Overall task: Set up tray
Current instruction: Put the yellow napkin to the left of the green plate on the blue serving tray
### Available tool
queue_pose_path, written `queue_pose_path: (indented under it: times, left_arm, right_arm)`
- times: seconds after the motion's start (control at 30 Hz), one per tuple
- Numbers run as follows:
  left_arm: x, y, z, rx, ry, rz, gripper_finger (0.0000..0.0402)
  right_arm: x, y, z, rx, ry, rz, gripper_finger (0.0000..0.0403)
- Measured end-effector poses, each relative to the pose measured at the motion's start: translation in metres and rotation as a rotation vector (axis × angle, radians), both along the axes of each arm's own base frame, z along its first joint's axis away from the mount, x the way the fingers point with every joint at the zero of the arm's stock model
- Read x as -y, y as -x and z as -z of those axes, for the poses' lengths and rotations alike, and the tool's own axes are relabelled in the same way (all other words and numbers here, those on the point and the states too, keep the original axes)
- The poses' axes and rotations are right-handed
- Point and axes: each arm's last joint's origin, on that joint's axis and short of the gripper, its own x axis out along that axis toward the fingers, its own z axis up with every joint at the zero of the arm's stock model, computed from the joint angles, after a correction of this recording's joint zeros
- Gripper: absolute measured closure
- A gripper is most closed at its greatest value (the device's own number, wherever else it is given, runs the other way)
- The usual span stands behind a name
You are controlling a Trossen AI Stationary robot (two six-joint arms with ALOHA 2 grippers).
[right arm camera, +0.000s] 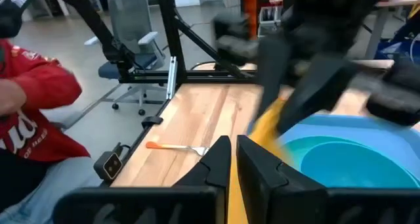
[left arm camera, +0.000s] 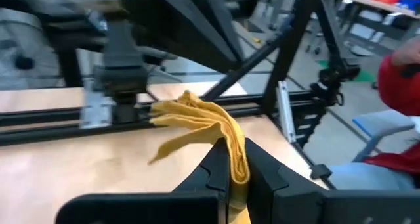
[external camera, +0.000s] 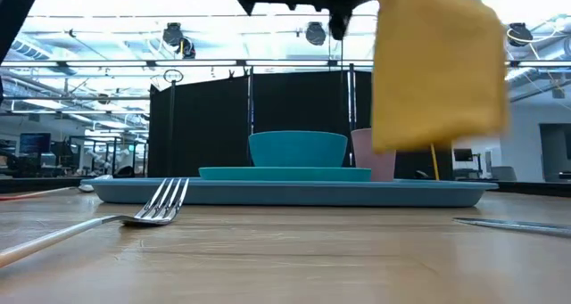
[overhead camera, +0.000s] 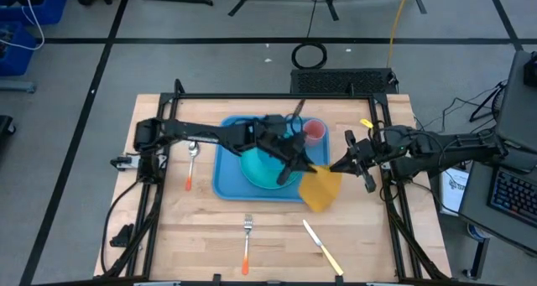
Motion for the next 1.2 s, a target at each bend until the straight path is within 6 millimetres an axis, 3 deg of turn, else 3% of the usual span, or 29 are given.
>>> queue_pose_path:
  times: [0.63,1.0,1.2]
  left_arm:
    - [0.01,0.056,-0.055,-0.117,-0.134,-0.243,0.0383]
    - [0.022,0.087,-0.068,-0.159,-0.17,-0.414,0.0383]
    - [0.023,0.12,-0.052,-0.136,-0.134,-0.443,0.0383]
  right_arm:
    - [0.0,0.0,0.004,-0.029,0.033,-0.01,0.039]
    - [0.0,-0.001,0.008,-0.054,0.069,-0.019,0.039]
    - [0.0,-0.005,0.012,-0.083,0.083,-0.023,0.039]
